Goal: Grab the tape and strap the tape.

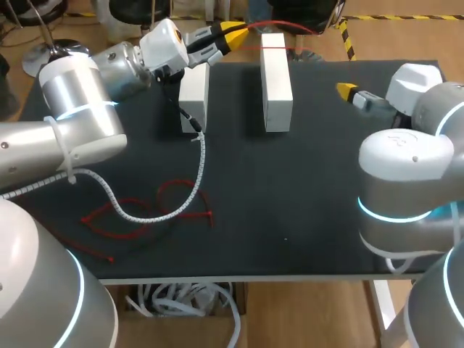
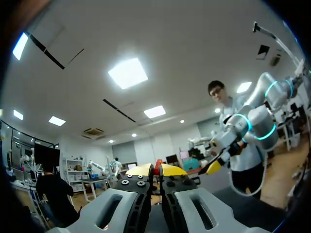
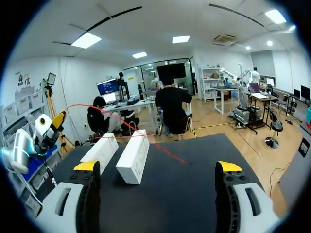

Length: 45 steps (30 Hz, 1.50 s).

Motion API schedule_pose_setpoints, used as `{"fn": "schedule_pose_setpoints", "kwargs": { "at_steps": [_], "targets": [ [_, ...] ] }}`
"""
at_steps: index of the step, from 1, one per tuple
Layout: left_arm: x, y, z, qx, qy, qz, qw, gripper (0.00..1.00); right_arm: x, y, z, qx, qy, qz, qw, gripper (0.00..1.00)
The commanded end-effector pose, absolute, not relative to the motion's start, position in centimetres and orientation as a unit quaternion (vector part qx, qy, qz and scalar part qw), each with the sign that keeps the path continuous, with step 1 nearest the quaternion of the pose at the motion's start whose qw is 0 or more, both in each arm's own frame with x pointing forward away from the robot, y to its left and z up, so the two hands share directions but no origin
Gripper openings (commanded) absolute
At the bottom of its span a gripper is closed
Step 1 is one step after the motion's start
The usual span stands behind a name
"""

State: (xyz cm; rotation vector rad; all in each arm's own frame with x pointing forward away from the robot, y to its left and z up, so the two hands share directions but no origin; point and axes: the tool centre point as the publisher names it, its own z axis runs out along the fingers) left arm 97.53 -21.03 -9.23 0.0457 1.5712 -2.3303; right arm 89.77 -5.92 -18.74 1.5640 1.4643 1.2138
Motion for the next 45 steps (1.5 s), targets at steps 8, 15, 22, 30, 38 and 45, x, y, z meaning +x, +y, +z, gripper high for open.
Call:
{"fn": "schedule_pose_setpoints", "kwargs": {
  "at_steps": [8, 15, 22, 30, 38, 45],
  "targets": [
    [97.6, -21.1, -9.2, 0.016, 0.551, -0.818, 0.165, 0.0, 90.0, -6.1, -18.3, 0.601, 0.564, 0.462, 0.327, 1.0],
    [97.6, -21.1, -9.2, 0.016, 0.551, -0.818, 0.165, 0.0, 90.0, -6.1, -18.3, 0.601, 0.564, 0.462, 0.327, 1.0],
    [97.6, -21.1, -9.2, 0.016, 0.551, -0.818, 0.165, 0.0, 90.0, -6.1, -18.3, 0.601, 0.564, 0.462, 0.327, 1.0],
    [97.6, -21.1, -9.2, 0.016, 0.551, -0.818, 0.165, 0.0, 90.0, -4.9, -17.7, 0.74, 0.494, 0.415, 0.188, 1.0],
    [97.6, -21.1, -9.2, 0.016, 0.551, -0.818, 0.165, 0.0, 89.0, -3.3, -18.0, 0.836, 0.407, 0.366, 0.028, 1.0],
    [97.6, -21.1, -9.2, 0.016, 0.551, -0.818, 0.165, 0.0, 89.0, -2.7, -18.1, 0.864, 0.339, 0.372, -0.016, 1.0]
  ]
}}
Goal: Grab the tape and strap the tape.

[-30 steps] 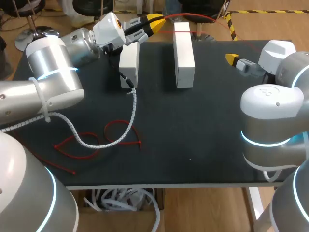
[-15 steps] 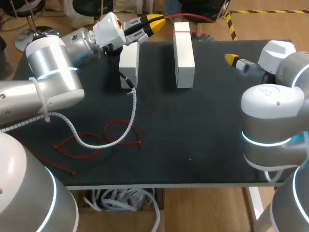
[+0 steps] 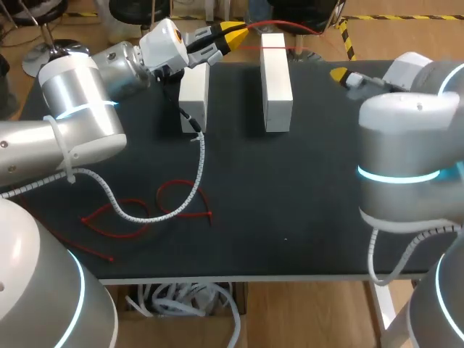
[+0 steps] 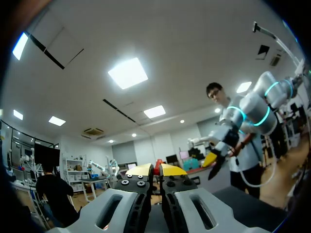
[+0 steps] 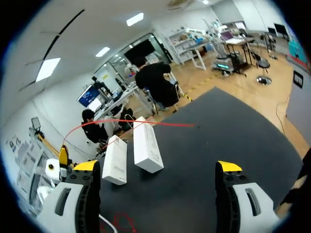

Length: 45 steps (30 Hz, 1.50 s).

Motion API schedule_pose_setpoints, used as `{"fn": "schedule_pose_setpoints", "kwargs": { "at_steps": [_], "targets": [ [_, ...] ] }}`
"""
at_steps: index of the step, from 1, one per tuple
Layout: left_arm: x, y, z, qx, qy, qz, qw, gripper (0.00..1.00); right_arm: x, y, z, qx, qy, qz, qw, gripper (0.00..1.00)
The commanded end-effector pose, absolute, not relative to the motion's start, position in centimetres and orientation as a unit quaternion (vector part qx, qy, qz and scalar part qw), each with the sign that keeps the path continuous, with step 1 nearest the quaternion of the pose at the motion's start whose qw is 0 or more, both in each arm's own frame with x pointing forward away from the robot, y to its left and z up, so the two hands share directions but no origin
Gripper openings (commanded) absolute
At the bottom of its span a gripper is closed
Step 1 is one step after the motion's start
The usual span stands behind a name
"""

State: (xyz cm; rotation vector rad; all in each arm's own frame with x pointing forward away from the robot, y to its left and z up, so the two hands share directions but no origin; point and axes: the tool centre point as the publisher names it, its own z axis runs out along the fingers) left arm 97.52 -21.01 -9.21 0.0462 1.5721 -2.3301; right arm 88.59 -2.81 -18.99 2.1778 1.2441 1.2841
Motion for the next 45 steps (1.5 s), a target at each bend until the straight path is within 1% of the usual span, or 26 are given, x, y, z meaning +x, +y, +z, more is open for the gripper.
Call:
{"fn": "schedule_pose_setpoints", "kwargs": {
  "at_steps": [1, 12, 15, 22, 27, 35, 45],
  "targets": [
    [97.6, -21.1, -9.2, 0.016, 0.551, -0.818, 0.165, 0.0, 89.0, -2.8, -18.1, 0.866, 0.333, 0.372, -0.019, 1.0],
    [97.6, -21.1, -9.2, 0.016, 0.551, -0.818, 0.165, 0.0, 89.0, -3.5, -18.3, 0.882, 0.252, 0.399, -0.002, 1.0],
    [97.6, -21.1, -9.2, 0.016, 0.551, -0.818, 0.165, 0.0, 89.1, -3.5, -18.3, 0.877, 0.242, 0.415, 0.016, 1.0],
    [97.6, -21.1, -9.2, 0.016, 0.551, -0.818, 0.165, 0.0, 88.0, -3.0, -17.9, 0.825, 0.223, 0.511, 0.091, 1.0],
    [97.6, -21.1, -9.2, 0.016, 0.551, -0.818, 0.165, 0.0, 87.4, -3.1, -17.9, 0.823, 0.177, 0.525, 0.127, 1.0],
    [97.6, -21.1, -9.2, 0.016, 0.551, -0.818, 0.165, 0.0, 87.1, -2.9, -17.7, 0.827, 0.122, 0.529, 0.145, 1.0],
    [97.6, -21.1, -9.2, 0.016, 0.551, -0.818, 0.165, 0.0, 87.4, -3.0, -17.0, 0.798, 0.1, 0.567, 0.176, 1.0]
  ]
}}
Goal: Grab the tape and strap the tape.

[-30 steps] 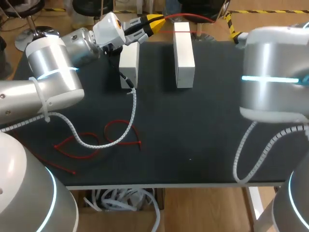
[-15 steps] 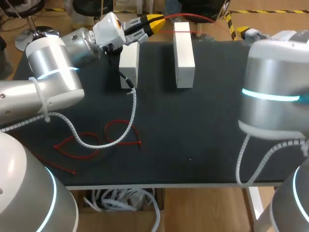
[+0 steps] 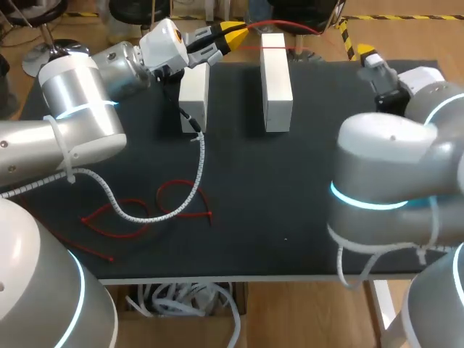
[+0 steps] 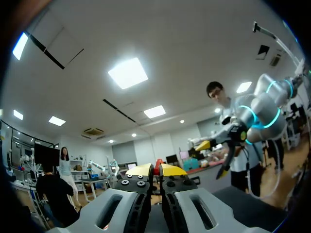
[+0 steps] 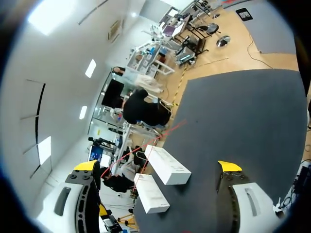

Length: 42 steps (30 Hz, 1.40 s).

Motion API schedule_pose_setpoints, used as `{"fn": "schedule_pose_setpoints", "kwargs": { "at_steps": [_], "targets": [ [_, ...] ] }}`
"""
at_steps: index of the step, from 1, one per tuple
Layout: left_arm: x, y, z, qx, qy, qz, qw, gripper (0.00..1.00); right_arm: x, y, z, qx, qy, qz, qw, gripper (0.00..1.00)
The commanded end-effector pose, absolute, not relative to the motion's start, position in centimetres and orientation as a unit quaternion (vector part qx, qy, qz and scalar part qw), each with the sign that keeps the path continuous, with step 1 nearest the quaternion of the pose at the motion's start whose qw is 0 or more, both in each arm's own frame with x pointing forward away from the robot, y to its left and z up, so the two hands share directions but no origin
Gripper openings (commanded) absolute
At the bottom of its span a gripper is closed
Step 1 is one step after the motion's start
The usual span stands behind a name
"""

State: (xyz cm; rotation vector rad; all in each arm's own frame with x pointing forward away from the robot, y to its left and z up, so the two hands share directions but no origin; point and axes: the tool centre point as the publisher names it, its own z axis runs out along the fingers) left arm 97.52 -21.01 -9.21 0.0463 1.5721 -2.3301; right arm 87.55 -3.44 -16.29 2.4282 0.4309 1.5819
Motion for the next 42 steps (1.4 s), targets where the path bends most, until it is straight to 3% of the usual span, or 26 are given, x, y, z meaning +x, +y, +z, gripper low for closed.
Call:
{"fn": "schedule_pose_setpoints", "kwargs": {
  "at_steps": [1, 24, 32, 42],
  "targets": [
    [97.6, -21.1, -9.2, 0.016, 0.551, -0.818, 0.165, 0.0, 87.5, -3.0, -17.0, 0.799, 0.099, 0.567, 0.176, 1.0],
    [97.6, -21.1, -9.2, 0.016, 0.551, -0.818, 0.165, 0.0, 87.6, -3.1, -17.0, 0.806, 0.099, 0.558, 0.171, 1.0],
    [97.6, -21.1, -9.2, 0.016, 0.551, -0.818, 0.165, 0.0, 88.4, -1.3, -16.6, 0.843, 0.016, 0.527, 0.11, 1.0],
    [97.6, -21.1, -9.2, 0.016, 0.551, -0.818, 0.165, 0.0, 89.5, 0.2, -15.6, 0.789, -0.047, 0.609, 0.061, 1.0]
  ]
}}
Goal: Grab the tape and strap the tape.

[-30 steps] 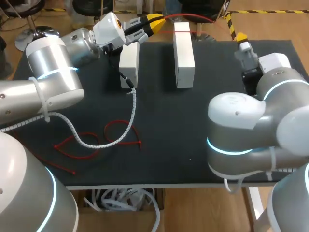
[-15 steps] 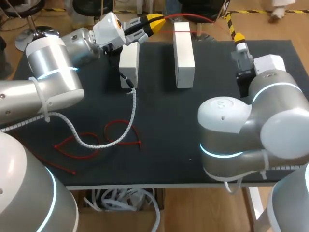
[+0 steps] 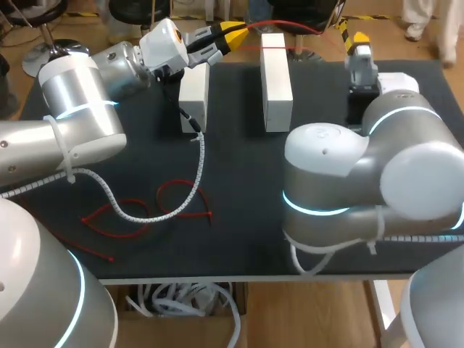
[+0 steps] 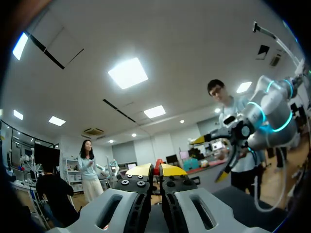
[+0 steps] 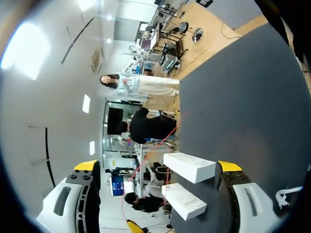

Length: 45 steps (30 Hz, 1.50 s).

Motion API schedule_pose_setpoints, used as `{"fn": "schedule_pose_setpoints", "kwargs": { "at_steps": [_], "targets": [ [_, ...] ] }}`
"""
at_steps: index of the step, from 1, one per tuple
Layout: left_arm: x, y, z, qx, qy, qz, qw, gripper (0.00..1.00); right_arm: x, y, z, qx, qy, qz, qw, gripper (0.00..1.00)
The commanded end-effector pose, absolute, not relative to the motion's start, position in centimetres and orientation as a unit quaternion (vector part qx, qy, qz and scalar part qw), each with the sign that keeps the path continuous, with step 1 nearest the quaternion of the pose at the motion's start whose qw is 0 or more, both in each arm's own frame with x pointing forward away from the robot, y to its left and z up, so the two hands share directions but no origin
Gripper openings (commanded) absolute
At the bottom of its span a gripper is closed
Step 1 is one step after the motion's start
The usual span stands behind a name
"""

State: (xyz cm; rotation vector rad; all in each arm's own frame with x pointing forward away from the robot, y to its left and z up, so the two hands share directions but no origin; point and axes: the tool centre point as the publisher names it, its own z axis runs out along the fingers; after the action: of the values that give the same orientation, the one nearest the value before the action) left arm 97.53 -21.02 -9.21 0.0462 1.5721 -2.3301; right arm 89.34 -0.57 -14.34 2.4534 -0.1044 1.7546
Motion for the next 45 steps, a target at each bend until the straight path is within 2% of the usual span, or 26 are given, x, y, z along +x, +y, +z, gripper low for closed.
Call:
{"fn": "schedule_pose_setpoints", "kwargs": {
  "at_steps": [1, 24, 37, 45],
  "targets": [
    [97.6, -21.1, -9.2, 0.016, 0.551, -0.818, 0.165, 0.0, 89.7, 0.4, -15.7, 0.785, -0.052, 0.615, 0.057, 1.0],
    [97.6, -21.1, -9.2, 0.016, 0.551, -0.818, 0.165, 0.0, 96.0, 4.8, -14.6, 0.774, -0.105, 0.624, 0.006, 1.0],
    [97.6, -21.1, -9.2, 0.016, 0.551, -0.818, 0.165, 0.0, 101.2, 5.6, -12.8, 0.758, -0.077, 0.646, -0.049, 1.0],
    [97.6, -21.1, -9.2, 0.016, 0.551, -0.818, 0.165, 0.0, 103.1, 4.8, -12.7, 0.737, -0.088, 0.668, -0.053, 1.0]
  ]
}}
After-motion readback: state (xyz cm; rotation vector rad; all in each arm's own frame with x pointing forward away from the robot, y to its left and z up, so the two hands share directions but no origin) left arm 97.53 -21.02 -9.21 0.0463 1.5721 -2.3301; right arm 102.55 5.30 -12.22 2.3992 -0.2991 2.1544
